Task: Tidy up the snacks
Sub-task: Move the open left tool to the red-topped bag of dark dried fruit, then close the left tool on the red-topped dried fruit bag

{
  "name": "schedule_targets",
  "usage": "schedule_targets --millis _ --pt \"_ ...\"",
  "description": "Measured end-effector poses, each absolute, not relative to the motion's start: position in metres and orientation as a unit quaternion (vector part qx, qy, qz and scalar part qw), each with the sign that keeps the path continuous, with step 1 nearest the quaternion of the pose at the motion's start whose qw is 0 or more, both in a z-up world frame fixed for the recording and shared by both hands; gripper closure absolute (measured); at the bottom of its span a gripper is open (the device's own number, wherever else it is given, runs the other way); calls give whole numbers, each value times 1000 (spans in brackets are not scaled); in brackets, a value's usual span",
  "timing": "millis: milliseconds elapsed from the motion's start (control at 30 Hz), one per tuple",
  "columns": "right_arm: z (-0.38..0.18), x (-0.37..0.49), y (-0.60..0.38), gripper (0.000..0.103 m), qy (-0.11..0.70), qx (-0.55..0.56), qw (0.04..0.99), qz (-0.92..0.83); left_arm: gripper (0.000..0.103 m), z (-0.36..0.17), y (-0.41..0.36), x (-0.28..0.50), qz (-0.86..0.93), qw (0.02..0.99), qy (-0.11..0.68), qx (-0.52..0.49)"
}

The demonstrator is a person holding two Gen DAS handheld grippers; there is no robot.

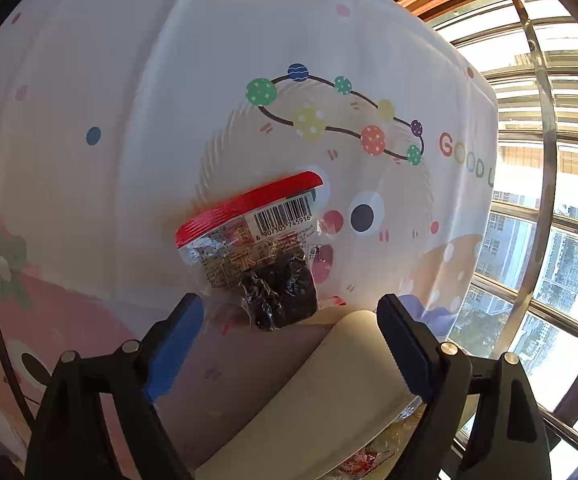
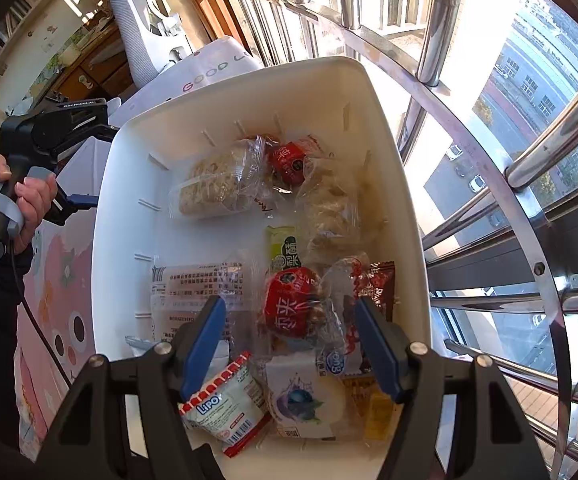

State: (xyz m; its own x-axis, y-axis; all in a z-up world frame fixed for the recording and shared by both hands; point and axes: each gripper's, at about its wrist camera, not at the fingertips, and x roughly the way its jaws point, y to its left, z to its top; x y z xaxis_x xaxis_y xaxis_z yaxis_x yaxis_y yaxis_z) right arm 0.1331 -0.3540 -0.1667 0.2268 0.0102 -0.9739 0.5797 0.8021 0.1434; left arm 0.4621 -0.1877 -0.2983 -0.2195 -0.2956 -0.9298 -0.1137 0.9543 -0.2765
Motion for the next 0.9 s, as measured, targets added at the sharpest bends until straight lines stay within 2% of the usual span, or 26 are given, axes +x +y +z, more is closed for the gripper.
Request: schedule_targets --millis 267,400,433,467,633,733,767,900 --pt "-167 132 -360 36 590 259 738 -201 31 -313 -196 468 -51 609 785 -104" --pt "-167 132 -363 36 589 262 737 -204 32 -315 -199 470 -47 611 784 -98" --pt "-167 133 -364 36 589 262 737 -204 34 -315 -200 471 -48 613 782 -97" --pt "-167 133 -365 36 589 262 737 -204 39 -315 -201 472 -48 616 781 -93" --pt "-167 134 -366 36 587 264 738 -203 43 -314 -205 475 -40 621 778 -84" --pt "-166 134 -367 36 586 265 738 -203 50 -310 -207 471 -43 629 772 -83" --pt "-166 134 -368 36 586 266 738 -202 59 -308 -207 472 -45 633 769 -82" --pt "-165 133 -370 36 586 268 738 -200 61 -304 -207 466 -44 635 767 -78"
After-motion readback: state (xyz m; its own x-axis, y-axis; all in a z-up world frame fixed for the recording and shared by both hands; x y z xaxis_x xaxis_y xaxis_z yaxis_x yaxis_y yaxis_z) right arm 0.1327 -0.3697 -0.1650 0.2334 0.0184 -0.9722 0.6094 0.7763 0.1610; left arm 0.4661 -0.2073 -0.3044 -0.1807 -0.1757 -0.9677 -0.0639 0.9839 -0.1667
